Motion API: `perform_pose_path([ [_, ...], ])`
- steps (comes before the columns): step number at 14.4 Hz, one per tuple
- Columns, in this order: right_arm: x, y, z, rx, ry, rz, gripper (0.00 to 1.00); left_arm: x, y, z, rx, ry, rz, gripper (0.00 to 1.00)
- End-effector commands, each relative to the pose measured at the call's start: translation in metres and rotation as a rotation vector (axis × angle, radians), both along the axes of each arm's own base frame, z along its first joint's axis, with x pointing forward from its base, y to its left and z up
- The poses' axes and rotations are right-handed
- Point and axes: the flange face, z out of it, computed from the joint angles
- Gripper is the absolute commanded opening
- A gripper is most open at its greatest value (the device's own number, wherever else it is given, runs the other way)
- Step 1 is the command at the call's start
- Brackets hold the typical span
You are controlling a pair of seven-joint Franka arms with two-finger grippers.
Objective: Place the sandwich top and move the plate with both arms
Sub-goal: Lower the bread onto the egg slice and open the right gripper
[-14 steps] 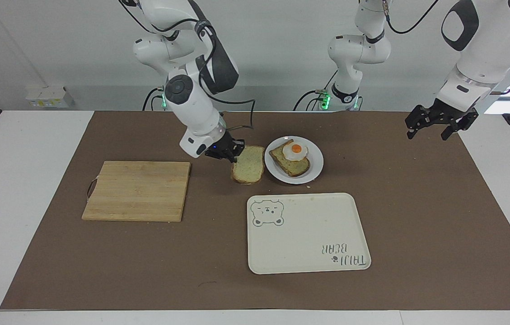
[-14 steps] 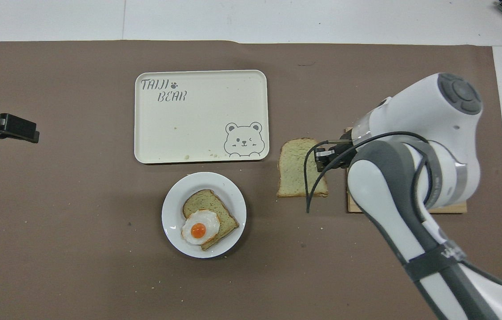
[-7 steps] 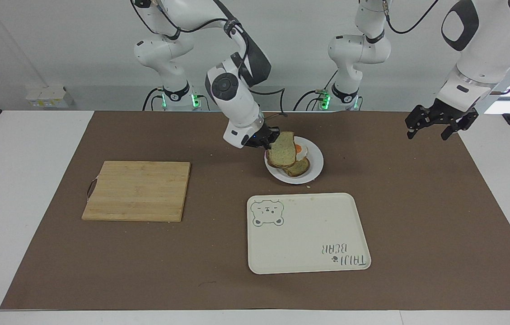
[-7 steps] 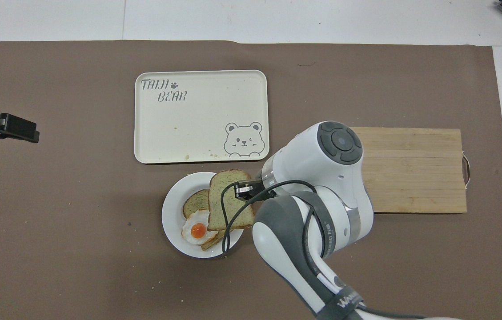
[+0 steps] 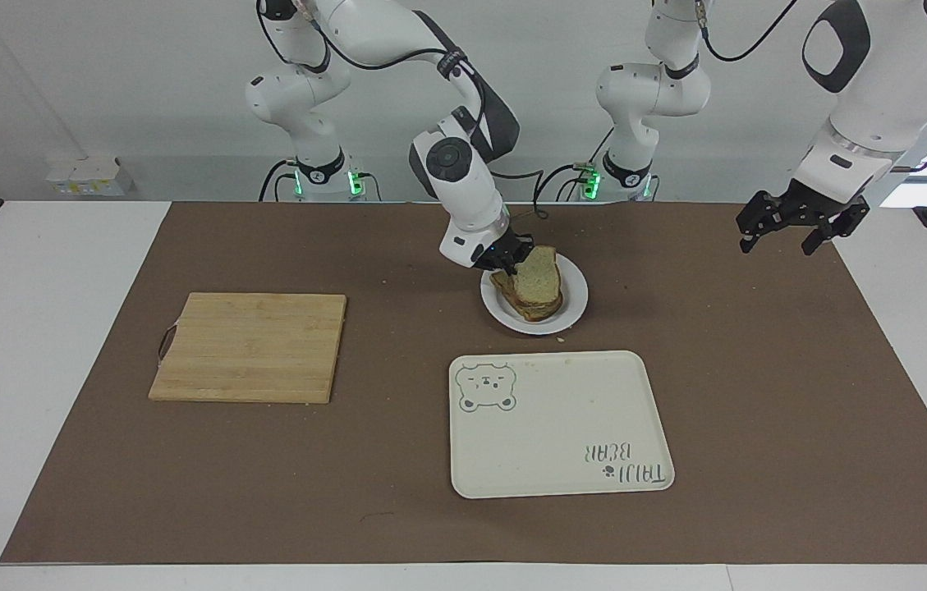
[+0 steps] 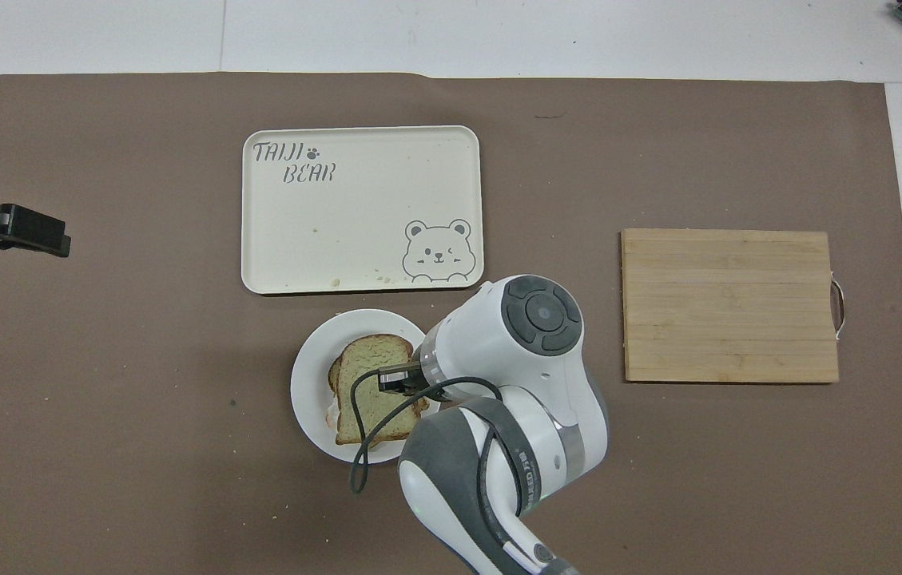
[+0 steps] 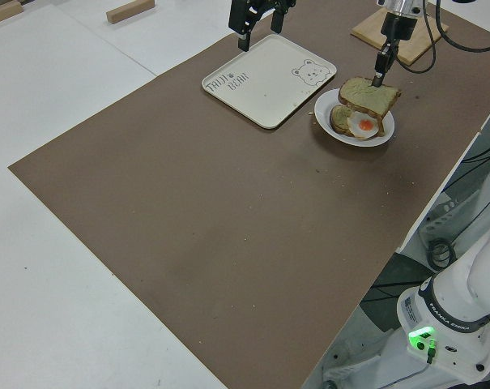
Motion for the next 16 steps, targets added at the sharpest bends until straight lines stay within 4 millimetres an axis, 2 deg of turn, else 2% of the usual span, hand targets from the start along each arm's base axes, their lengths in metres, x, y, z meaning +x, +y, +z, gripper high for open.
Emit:
perform_pose_path([
  [1, 0.001, 0.003, -0.003, 0.015, 0.0, -0.027, 0.0, -0.005, 0.002, 0.002, 0.014, 0.006, 0.011, 1.0],
  [3, 0.0, 0.002, -0.003, 0.013, 0.008, -0.03, 0.0, -0.005, 0.002, 0.001, 0.014, 0.007, 0.011, 1.0],
  [4, 0.003, -0.002, -0.004, 0.01, 0.014, -0.04, 0.27, -0.005, 0.002, 0.002, 0.014, 0.006, 0.011, 1.0],
  [5, 0.006, -0.004, -0.004, 0.01, 0.013, -0.042, 0.99, -0.005, 0.002, 0.001, 0.014, 0.007, 0.011, 1.0],
  [7, 0.012, -0.007, -0.002, 0.007, -0.002, -0.047, 1.0, -0.005, 0.002, 0.002, 0.014, 0.006, 0.011, 1.0],
  [8, 0.02, -0.014, 0.006, 0.009, -0.018, -0.058, 1.0, -0.005, 0.002, 0.001, 0.014, 0.007, 0.011, 1.0],
  [10, 0.049, -0.051, 0.024, 0.016, -0.05, -0.115, 1.0, -0.005, 0.002, 0.002, 0.014, 0.006, 0.011, 1.0],
  [12, 0.065, -0.084, 0.043, -0.049, -0.12, -0.093, 1.0, -0.005, 0.002, 0.001, 0.014, 0.007, 0.011, 1.0],
  [16, 0.095, -0.166, 0.084, -0.123, -0.148, -0.147, 1.0, -0.005, 0.002, 0.001, 0.014, 0.007, 0.011, 1.0],
])
